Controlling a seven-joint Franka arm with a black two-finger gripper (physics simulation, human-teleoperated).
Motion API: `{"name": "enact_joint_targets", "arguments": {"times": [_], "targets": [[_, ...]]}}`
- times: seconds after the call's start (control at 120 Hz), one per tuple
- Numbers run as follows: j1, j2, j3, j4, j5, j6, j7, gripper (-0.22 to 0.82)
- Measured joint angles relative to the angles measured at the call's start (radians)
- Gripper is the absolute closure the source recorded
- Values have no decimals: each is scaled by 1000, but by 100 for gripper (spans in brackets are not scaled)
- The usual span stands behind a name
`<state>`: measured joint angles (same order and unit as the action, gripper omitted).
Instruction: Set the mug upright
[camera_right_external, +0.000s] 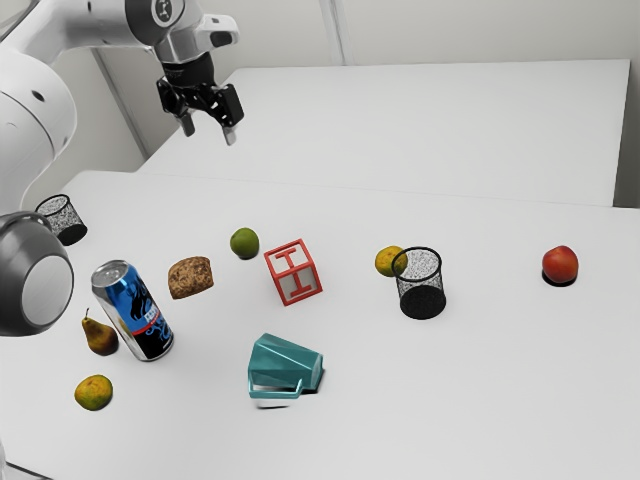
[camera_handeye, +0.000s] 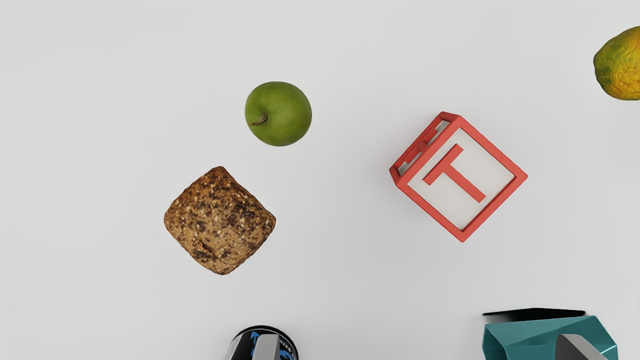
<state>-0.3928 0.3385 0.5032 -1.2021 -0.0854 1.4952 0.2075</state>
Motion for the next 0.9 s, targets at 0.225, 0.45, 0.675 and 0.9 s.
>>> {"name": "enact_joint_targets", "arguments": {"times": [0.225,0.45,0.675,0.9], "targets": [[7,-1,-4,-2,-25,-7,4,0],[-74,-28,-18,-141,-78,59,-19,0],[-88,-149,-143,-343,-115,146,-114,0],[-86,-251,-277,-560,-125,253,-250,0]]}}
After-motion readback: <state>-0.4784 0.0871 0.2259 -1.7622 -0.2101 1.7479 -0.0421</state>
